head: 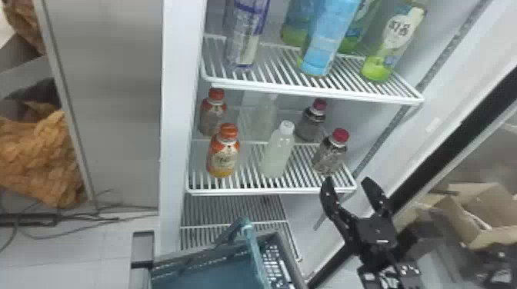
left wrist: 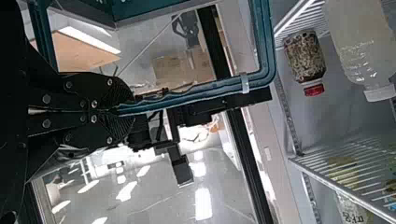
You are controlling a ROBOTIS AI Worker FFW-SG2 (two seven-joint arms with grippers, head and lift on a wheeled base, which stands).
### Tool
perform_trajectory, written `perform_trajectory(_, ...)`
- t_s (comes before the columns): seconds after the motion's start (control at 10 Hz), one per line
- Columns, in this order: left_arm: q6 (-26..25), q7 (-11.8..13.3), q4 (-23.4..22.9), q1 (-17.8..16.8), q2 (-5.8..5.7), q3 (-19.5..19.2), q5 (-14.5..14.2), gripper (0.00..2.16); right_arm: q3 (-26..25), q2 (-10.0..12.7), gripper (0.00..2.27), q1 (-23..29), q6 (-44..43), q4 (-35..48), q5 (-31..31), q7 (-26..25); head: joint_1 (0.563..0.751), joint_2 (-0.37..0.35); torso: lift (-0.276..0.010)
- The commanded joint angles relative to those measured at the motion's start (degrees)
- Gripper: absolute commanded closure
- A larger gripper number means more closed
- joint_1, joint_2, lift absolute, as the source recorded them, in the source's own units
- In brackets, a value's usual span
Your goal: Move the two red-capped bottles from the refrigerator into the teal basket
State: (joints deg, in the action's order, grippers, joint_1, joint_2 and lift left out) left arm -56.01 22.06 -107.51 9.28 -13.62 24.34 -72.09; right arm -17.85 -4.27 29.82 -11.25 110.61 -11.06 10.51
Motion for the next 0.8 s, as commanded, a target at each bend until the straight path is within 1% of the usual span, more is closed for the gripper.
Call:
perform_trajectory(0.0,-0.09,0.00,0.00,0.00,0.00,0.11,0.00,1.13,0.94,-0.39,0.24,-2.12,0.00,-2.26,-0.25,-0.58,0.695,-0.350,-0.228)
perform_trajectory(0.3,-0.24,0.00,0.14,0.14,0.00,0.00,0.00,1.13,1.62,-0.83,0.22,-5.07,0.00,-5.49,-0.48,-1.37,0.695,-0.350,-0.228)
perform_trajectory(0.5,-0.38,-0.09,0.14,0.00,0.00,0.11,0.00,1.13,2.19,-1.27,0.12,-8.17,0.14,-8.44,-0.48,-2.16,0.695,-0.350,-0.228)
perform_trajectory(0.7,-0.52,-0.09,0.14,0.14,0.00,-0.11,-0.12,1.13,2.19,-1.62,0.10,-10.98,0.14,-10.69,-0.14,-2.42,0.695,-0.350,-0.228)
